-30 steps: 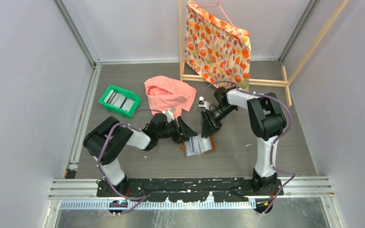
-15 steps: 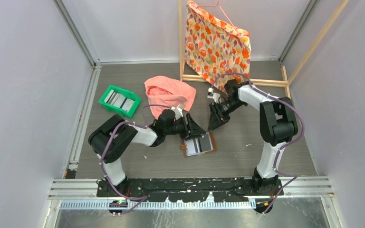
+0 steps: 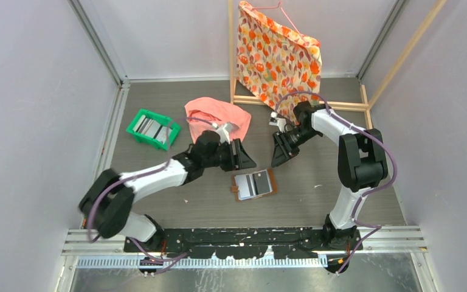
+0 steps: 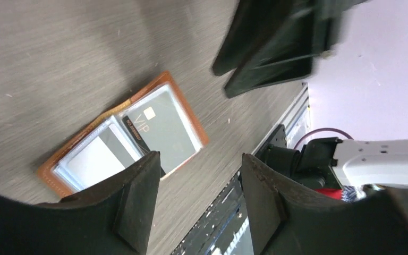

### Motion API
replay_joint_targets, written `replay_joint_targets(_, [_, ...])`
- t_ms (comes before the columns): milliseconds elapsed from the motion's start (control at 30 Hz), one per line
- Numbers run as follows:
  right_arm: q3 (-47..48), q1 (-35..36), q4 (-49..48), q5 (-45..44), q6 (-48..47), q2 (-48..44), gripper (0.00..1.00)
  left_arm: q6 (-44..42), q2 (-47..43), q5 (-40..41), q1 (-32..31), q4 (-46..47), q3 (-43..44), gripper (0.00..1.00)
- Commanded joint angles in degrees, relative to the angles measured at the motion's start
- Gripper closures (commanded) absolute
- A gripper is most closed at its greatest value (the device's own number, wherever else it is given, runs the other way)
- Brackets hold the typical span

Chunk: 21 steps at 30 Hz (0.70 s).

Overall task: Put the credit cards into the card holder
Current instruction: Turn over the card holder at the center of the board.

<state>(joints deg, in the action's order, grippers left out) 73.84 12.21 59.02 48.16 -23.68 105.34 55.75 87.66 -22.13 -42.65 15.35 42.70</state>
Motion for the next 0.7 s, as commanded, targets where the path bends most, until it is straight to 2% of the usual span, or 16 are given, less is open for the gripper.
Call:
replay_joint_targets(0, [-0.9, 0.1, 0.6, 1.6, -5.0, -5.3, 0.60, -19.7, -16.3, 14.3, -0.6, -22.1, 3.6, 0.39])
replay_joint_targets(100, [-1.9, 0.2, 0.5, 1.7, -7.2, -7.6, 0.59, -25.8, -23.6, 19.0, -0.6, -25.4, 1.5, 0.29])
replay_joint_targets(200, [-4.1, 0.3, -1.2, 1.1, -8.8, -10.7, 0.57, -29.0, -29.1, 21.6, -0.4, -24.1, -2.4, 0.03])
replay_joint_targets(233, [-5.1, 0.3, -2.5, 0.8, -9.0, -12.4, 0.56, -28.5, -30.6, 23.8, -0.3, -23.9, -3.7, 0.01])
replay_joint_targets(300, [-7.4, 0.3, -3.1, 1.5, -11.9, -14.5, 0.52, -28.4, -33.2, 24.5, 0.0, -23.6, -5.6, 0.00])
replay_joint_targets(400, [-10.0, 0.3, -3.2, 2.6, -15.1, -16.5, 0.48, -31.3, -34.4, 18.1, 0.2, -22.4, -7.0, 0.00])
replay_joint_targets(500, [-12.1, 0.5, -5.9, 1.7, -11.3, -16.4, 0.44, -33.4, -33.1, 12.7, 0.2, -22.2, -7.4, 0.00])
replay_joint_targets(600, [-11.5, 1.7, -6.2, -1.0, -7.3, -11.7, 0.43, -34.2, -30.3, 10.3, -0.3, -22.0, -7.1, 0.01])
replay_joint_targets(667, [-9.1, 3.0, -3.7, -2.5, -5.9, -7.0, 0.42, -35.3, -28.5, 9.9, -1.3, -21.3, -7.0, 0.05])
